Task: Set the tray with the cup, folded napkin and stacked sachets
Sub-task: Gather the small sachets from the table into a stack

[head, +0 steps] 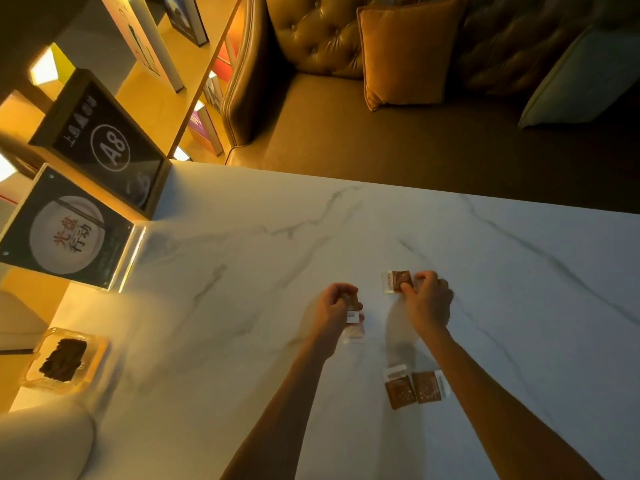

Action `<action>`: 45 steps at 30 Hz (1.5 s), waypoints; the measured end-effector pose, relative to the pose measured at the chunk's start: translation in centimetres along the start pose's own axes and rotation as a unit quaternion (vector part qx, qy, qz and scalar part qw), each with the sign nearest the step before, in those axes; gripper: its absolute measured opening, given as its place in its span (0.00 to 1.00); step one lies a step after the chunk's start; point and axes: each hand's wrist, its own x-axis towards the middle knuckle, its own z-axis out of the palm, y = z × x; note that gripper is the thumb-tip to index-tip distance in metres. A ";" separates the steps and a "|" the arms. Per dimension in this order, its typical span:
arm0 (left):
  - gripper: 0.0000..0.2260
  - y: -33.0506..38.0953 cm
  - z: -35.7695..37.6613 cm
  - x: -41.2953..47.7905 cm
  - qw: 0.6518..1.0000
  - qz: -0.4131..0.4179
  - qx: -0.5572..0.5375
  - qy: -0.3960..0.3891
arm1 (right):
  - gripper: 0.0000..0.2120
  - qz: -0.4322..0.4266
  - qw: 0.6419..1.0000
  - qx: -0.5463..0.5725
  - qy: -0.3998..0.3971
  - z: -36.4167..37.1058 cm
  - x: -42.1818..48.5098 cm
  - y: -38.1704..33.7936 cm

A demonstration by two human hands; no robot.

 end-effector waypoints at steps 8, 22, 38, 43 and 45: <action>0.12 -1.2 1.4 0.7 0.999 0.003 0.028 -0.017 | 0.09 -0.026 0.996 0.077 -0.042 0.5 1.8 0.2; 0.17 -1.0 1.1 0.6 0.998 -0.033 -0.039 -0.029 | 0.18 -0.057 0.992 0.007 -0.112 1.7 1.7 -1.2; 0.14 0.8 -4.7 -2.2 0.994 -0.008 -0.006 -0.108 | 0.09 -0.178 0.879 0.224 -0.381 0.5 -3.8 -4.9; 0.24 -0.6 -5.6 -3.1 0.997 -0.032 0.028 -0.064 | 0.12 -0.093 0.979 0.076 -0.166 2.1 -6.4 -2.1; 0.19 -1.5 -5.5 -3.6 0.997 -0.039 0.034 -0.053 | 0.18 -0.094 0.986 -0.016 -0.134 3.3 -8.4 -1.5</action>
